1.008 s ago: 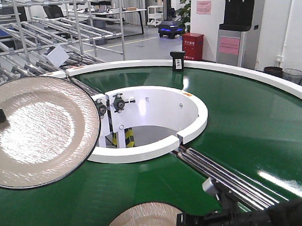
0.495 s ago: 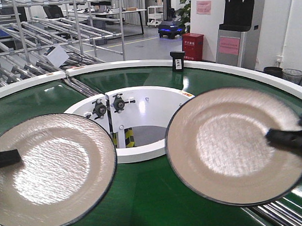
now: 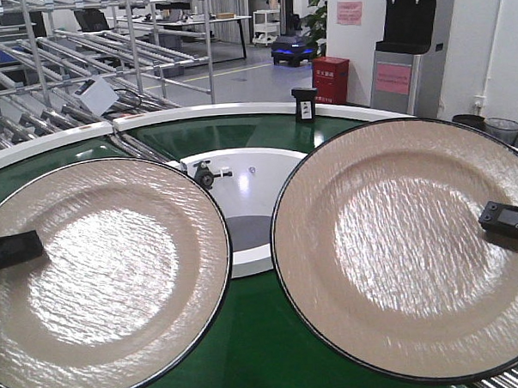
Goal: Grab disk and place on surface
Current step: 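Grip each plate rim and lift both plates upright off the conveyor, then hold both plates raised while the base drives to the steel table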
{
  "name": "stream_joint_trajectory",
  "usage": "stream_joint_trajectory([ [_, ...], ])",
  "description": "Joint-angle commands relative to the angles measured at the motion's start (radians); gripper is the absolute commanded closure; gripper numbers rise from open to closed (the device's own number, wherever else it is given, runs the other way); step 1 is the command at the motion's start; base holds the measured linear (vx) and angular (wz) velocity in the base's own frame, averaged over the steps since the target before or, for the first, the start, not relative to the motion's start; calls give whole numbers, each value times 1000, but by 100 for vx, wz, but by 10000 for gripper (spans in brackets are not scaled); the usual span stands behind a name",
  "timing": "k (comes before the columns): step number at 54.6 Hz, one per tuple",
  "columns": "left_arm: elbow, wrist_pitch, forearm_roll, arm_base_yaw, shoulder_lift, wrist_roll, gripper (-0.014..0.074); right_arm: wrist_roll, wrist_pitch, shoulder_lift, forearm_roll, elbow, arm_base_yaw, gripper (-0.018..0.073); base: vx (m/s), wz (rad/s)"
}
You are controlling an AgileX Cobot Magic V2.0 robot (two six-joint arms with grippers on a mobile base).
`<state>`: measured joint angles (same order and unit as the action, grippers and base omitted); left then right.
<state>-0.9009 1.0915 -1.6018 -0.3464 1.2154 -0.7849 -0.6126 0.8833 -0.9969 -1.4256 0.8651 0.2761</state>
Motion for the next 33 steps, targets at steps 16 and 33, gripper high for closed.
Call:
stream_joint_trajectory([
  [16,-32,43,-150,3,-38,18,597,5,-9,16,-117,36,6,568,0,0],
  [33,-32,43,-150,3,-38,18,597,5,-9,16,-117,36,6,568,0,0],
])
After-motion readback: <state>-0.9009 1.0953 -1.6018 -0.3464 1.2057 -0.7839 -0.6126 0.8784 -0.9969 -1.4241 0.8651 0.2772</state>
